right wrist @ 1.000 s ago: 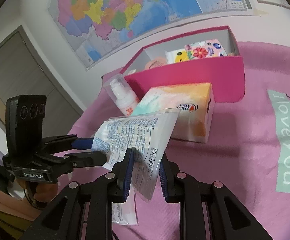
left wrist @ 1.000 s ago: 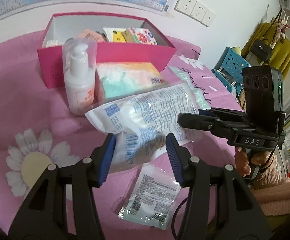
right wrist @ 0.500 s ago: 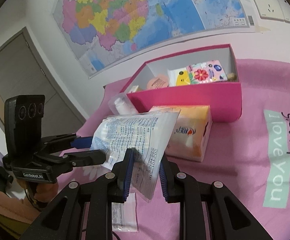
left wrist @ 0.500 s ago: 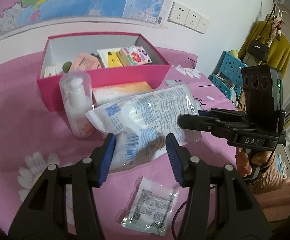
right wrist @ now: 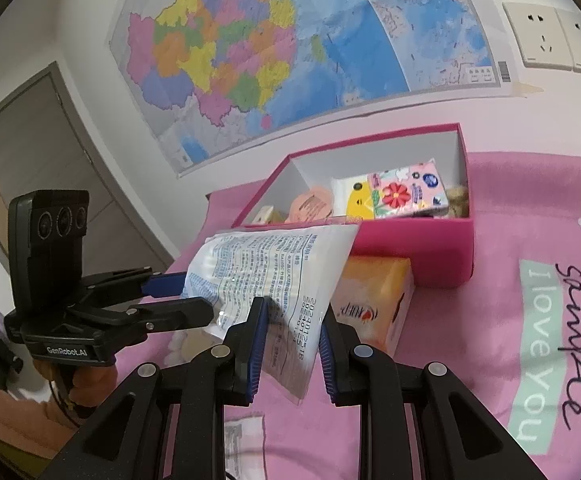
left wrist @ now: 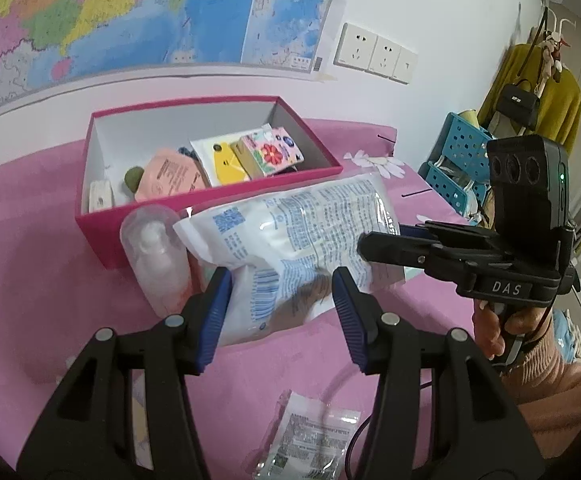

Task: Organize soft objects
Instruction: 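Lift the cotton-pad bag, carry it into the pink box, release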

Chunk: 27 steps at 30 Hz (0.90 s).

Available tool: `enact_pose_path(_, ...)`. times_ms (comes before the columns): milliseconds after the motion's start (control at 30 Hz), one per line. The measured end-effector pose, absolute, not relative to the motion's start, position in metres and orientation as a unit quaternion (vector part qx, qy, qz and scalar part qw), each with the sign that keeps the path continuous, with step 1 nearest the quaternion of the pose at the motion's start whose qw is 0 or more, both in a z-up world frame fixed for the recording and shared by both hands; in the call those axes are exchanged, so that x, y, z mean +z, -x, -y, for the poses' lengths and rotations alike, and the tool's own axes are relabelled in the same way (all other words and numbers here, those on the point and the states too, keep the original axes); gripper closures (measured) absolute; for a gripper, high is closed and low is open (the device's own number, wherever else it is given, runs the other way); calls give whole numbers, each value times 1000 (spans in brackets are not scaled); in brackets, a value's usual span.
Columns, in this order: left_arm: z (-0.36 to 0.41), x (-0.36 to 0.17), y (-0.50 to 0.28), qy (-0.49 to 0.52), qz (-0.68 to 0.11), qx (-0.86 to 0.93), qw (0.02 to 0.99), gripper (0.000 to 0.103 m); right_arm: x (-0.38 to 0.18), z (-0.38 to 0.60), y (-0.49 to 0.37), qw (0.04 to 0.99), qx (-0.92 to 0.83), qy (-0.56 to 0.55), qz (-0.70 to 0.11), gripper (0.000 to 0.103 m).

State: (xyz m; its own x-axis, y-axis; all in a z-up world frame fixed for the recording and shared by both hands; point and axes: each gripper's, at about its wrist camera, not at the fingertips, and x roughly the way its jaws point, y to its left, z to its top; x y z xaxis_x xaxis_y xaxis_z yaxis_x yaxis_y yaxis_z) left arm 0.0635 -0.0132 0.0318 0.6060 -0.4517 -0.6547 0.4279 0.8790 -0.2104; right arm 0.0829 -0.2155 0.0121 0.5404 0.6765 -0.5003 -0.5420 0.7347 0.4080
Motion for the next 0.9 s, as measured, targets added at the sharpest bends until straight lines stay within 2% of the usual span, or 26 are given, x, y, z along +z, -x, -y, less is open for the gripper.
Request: enact_pose_path(900, 4, 63, -146, 1, -349, -206, 914, 49, 41, 198, -164, 882, 341, -109, -306, 79)
